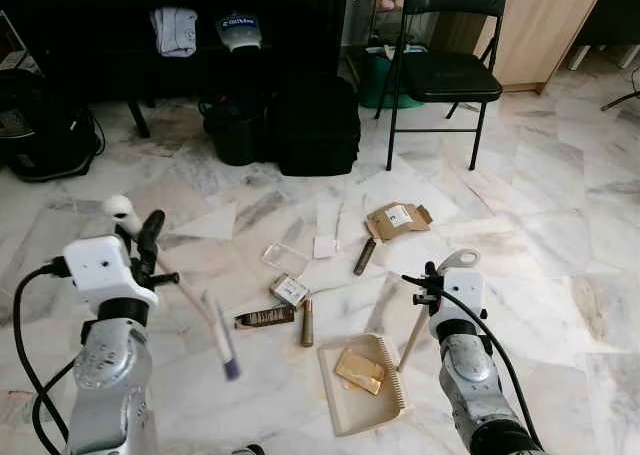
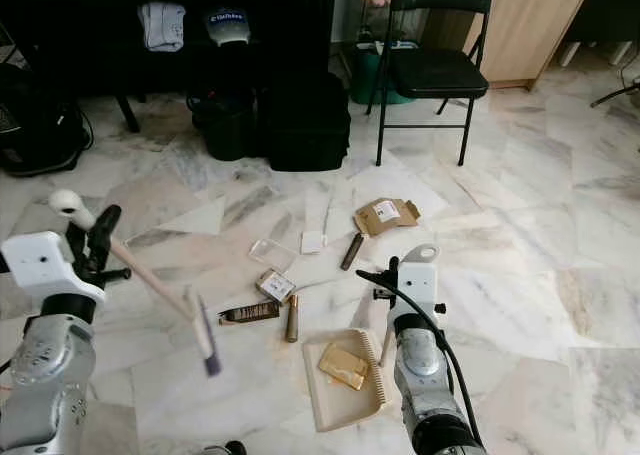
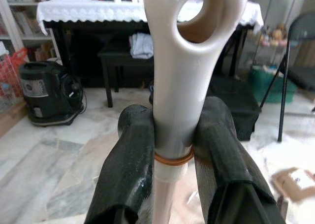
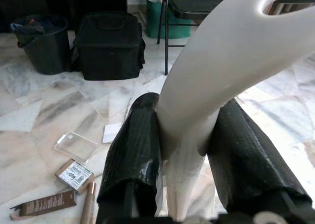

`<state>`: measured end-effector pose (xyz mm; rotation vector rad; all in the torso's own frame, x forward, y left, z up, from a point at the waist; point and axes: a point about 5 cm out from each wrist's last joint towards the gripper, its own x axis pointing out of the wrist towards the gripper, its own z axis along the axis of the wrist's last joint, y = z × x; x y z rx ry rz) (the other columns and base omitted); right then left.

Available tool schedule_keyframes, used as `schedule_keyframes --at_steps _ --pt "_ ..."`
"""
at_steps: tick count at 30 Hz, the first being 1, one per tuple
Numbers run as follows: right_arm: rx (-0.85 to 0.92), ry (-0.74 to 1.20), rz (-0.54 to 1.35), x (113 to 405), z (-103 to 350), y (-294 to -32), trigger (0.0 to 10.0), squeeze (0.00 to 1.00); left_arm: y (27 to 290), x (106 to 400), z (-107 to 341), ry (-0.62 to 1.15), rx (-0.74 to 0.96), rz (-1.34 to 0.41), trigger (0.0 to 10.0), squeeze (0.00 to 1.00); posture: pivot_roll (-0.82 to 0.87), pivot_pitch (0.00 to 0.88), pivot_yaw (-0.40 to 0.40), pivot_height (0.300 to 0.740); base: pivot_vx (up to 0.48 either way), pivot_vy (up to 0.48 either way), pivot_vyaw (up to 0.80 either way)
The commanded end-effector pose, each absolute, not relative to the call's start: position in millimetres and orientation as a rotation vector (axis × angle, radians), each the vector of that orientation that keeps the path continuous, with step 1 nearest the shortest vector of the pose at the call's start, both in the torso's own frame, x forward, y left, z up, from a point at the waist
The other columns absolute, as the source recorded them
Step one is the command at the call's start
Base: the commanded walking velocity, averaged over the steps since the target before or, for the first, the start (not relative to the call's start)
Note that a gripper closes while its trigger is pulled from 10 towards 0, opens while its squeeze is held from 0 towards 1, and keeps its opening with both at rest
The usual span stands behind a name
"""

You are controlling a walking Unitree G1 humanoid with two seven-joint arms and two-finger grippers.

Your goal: Sweep floor

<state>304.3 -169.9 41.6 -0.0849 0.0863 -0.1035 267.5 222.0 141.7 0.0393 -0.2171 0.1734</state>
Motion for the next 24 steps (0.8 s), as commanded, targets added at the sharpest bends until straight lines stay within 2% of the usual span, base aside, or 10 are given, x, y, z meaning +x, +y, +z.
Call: schedule_keyframes --at_steps 1,12,24 --pt "-0.029 -0.014 -0.109 308.6 57.5 -166.6 10.0 0.0 218.4 268.0 140.3 -0.24 0.091 0.161 10.0 0.0 0.09 0.088 -0.038 0.74 0.0 0.0 0.0" --pt "0.062 -0.078 -0.085 313.2 71.0 -154.3 10.0 0.0 224.8 269.5 127.5 -0.218 0.209 0.199 10.0 0.0 0.09 0.086 -0.027 0.74 0.0 0.0 0.0" --pt "0.208 -0.191 -0.079 319.3 101.2 -148.6 10.0 0.0 201.6 276.8 123.8 -0.239 0.157 0.158 10.0 0.0 0.07 0.076 -0.033 0.74 0.0 0.0 0.0"
